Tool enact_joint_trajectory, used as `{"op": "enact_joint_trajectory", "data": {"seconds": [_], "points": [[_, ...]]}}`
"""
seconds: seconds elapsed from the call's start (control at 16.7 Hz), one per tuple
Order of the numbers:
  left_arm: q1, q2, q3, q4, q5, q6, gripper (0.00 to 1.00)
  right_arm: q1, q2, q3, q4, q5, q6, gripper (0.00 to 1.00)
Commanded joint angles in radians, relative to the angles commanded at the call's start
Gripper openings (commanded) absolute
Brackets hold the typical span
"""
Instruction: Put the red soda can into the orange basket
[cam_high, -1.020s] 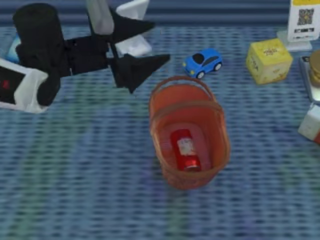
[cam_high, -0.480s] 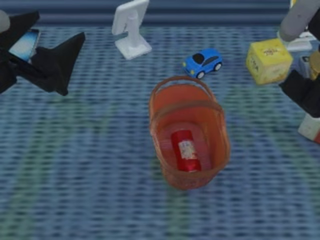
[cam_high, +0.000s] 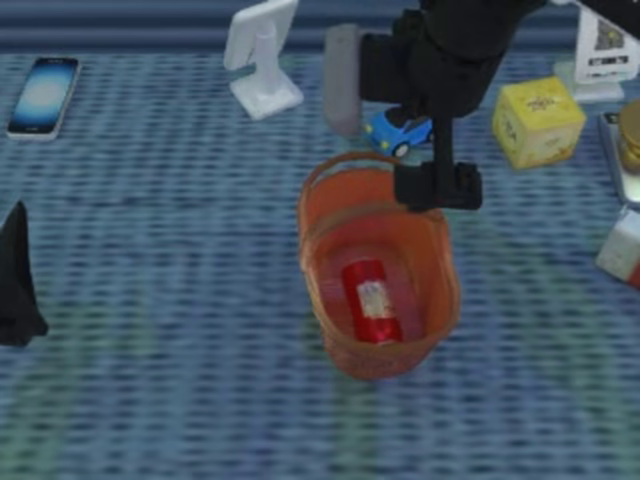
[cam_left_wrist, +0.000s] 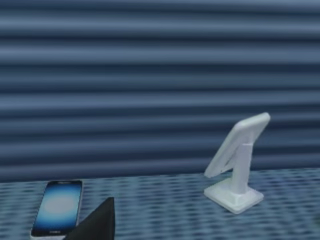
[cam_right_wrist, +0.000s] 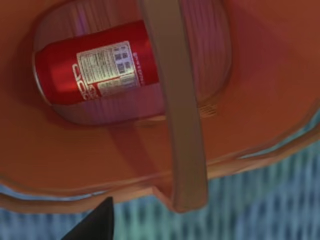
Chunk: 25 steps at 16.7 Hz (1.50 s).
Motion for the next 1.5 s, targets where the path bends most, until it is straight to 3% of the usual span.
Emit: {"op": "enact_joint_trajectory", "data": {"seconds": [0.18,0.36,1.32,1.5], "points": [[0.020,-0.173,-0.103,-0.078,-0.103,0.019,1.00,0.047,0.165,0.150,-0.115,-0.002,-0.072,1.00],[0.027,-0.250,-0.154,-0.115,-0.153,0.031,1.00,0.070,0.237,0.211,-0.170,-0.004,-0.105,1.00],[0.028,-0.254,-0.158,-0.117,-0.157,0.032,1.00,0.071,0.223,0.103,-0.080,-0.004,-0.107,1.00],[0.028,-0.254,-0.158,-0.117,-0.157,0.032,1.00,0.071,0.223,0.103,-0.080,-0.004,-0.107,0.77]]}}
